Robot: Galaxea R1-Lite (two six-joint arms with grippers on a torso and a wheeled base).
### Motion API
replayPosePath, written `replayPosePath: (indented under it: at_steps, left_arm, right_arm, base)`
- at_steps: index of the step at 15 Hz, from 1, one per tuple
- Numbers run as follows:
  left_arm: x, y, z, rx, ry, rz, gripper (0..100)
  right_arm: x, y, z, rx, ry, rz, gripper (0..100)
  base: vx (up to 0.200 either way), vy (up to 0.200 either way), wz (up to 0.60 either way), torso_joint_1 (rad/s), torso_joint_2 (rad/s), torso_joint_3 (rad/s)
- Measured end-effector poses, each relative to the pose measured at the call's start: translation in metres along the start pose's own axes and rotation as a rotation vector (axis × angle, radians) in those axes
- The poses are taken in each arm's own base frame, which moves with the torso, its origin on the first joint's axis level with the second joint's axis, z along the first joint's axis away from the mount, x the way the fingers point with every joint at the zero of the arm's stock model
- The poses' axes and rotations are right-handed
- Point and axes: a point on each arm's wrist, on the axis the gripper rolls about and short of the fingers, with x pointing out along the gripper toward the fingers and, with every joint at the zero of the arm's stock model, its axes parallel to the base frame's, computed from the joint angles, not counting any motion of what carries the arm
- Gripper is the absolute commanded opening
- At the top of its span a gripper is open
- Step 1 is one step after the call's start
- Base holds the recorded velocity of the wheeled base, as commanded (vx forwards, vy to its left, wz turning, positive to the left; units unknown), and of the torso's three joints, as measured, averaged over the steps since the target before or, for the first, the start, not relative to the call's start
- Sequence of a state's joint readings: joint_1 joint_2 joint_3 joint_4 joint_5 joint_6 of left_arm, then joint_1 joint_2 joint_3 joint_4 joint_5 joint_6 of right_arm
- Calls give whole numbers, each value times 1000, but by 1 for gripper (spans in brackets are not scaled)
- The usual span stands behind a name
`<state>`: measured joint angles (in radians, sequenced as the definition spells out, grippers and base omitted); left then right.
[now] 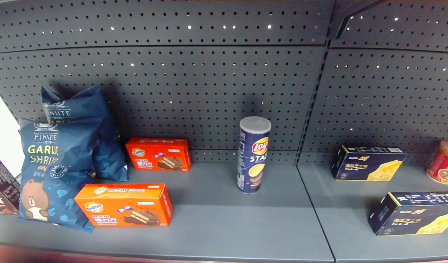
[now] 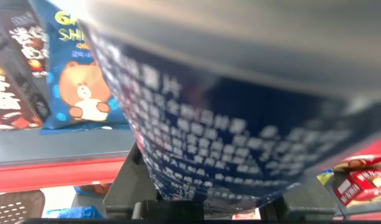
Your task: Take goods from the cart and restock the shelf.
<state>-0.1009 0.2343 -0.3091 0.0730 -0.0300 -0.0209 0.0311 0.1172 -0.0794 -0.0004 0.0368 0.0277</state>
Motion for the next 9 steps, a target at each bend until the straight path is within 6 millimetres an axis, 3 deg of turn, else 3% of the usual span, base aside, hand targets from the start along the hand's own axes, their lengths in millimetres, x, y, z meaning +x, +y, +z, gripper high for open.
replayPosePath:
  at_steps: [4, 7, 9]
  left_arm:
    - [-4, 0, 0, 2, 3, 0, 0]
    - [-3, 0, -7, 2, 25, -1, 0]
    - [-3, 0, -9, 0, 28, -3, 0]
  right_arm:
    - [6, 4, 80, -16, -64, 199, 100]
    - [34, 9, 123, -46, -14, 300, 100]
    - [60, 14, 141, -53, 26, 371, 100]
  base:
    - [0, 0, 0, 0, 0, 0]
    - [0, 0, 0, 0, 0, 0]
    - [0, 0, 0, 0, 0, 0]
